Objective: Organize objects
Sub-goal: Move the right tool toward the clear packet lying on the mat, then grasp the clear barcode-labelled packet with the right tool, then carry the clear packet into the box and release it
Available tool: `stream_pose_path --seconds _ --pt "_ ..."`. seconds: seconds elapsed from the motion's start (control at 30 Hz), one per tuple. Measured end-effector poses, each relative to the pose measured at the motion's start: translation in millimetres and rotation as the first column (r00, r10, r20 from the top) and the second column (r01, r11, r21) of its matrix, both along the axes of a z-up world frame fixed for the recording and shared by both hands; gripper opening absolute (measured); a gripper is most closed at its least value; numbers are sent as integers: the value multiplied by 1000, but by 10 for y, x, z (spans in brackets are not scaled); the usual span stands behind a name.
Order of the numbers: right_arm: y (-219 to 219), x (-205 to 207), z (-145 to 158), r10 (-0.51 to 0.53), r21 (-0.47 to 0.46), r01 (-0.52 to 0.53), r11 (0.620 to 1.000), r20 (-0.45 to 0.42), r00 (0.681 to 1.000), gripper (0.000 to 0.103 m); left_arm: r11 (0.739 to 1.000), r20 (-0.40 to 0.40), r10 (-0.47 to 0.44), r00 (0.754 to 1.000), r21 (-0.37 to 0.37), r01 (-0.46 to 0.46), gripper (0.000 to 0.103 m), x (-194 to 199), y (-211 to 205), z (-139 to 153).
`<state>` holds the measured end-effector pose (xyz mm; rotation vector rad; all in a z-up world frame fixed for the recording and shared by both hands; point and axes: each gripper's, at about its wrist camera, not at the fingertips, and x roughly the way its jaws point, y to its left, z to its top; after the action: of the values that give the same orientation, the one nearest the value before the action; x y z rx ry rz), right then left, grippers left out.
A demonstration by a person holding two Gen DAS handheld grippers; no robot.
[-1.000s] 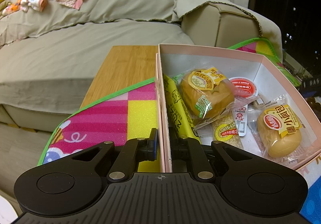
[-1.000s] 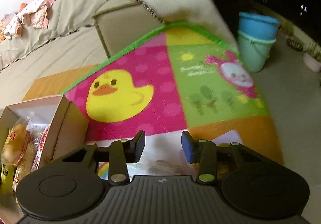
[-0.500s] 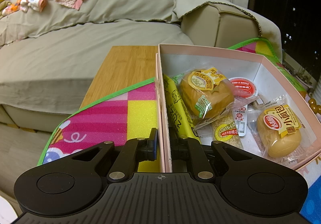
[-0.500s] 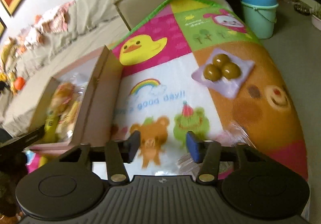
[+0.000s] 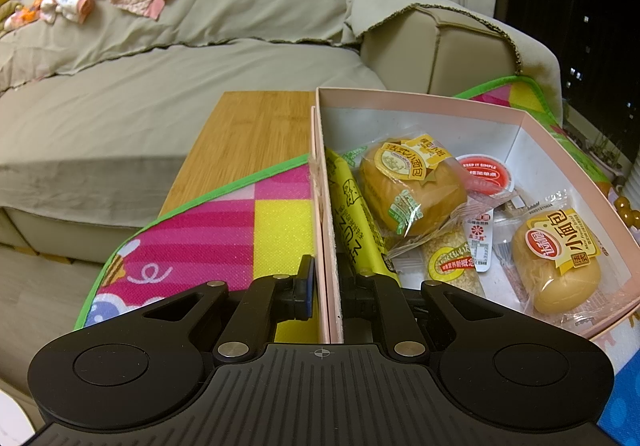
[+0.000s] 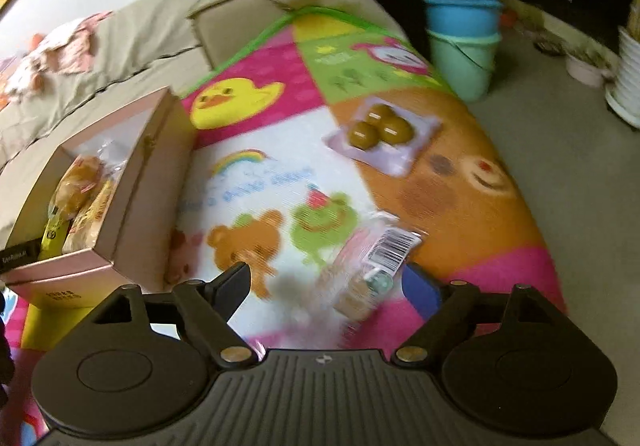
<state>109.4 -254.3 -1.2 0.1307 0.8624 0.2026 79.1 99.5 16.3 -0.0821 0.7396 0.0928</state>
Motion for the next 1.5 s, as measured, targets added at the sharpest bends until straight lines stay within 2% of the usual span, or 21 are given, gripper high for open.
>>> stream_pose_path --seconds 0.13,0.23,0.37,0.47,0.53,0.6,0.83,1.0,1.2,1.37,1.4,1.5 --pt "239 57 -47 95 -61 -90 994 69 993 85 1000 0 0 1000 0 0 12 -1 0 -1" --pt "403 25 -54 149 -142 -137 980 78 986 83 1000 0 0 1000 0 0 12 -2 1 -1" --pt "410 -41 -30 181 -153 -169 974 66 981 80 1000 0 1 1000 0 -1 12 -2 1 -2" --pt "348 -91 -9 177 -151 -167 974 57 983 69 1000 0 1 1000 0 -1 12 -1 1 -2" --pt "323 -131 18 180 -161 -170 972 50 982 54 1000 0 1 1000 0 -1 12 -3 2 -2" --pt "301 -181 49 193 -168 -185 968 34 981 44 1000 1 1 1000 0 -1 12 -3 2 -2" --pt "265 -430 144 236 -182 -238 954 -36 971 34 1000 1 0 1000 0 0 12 -4 2 -2" --pt "297 -608 479 275 -108 -278 955 -37 961 34 1000 4 -6 1000 0 6 12 15 -27 4" --pt "560 -624 1239 346 -23 -346 938 115 931 34 1000 7 -11 1000 -5 11 12 12 -8 -4" --pt "933 -334 1723 368 63 -390 918 228 902 34 1000 7 -11 1000 -5 11 12 13 -8 -4" --pt "1019 -253 1777 359 69 -386 920 245 900 35 1000 7 -12 1000 -5 12 12 10 -7 -4" --pt "1281 72 1828 331 107 -364 925 242 912 49 1000 5 -14 1000 -5 14 12 18 -7 -9"
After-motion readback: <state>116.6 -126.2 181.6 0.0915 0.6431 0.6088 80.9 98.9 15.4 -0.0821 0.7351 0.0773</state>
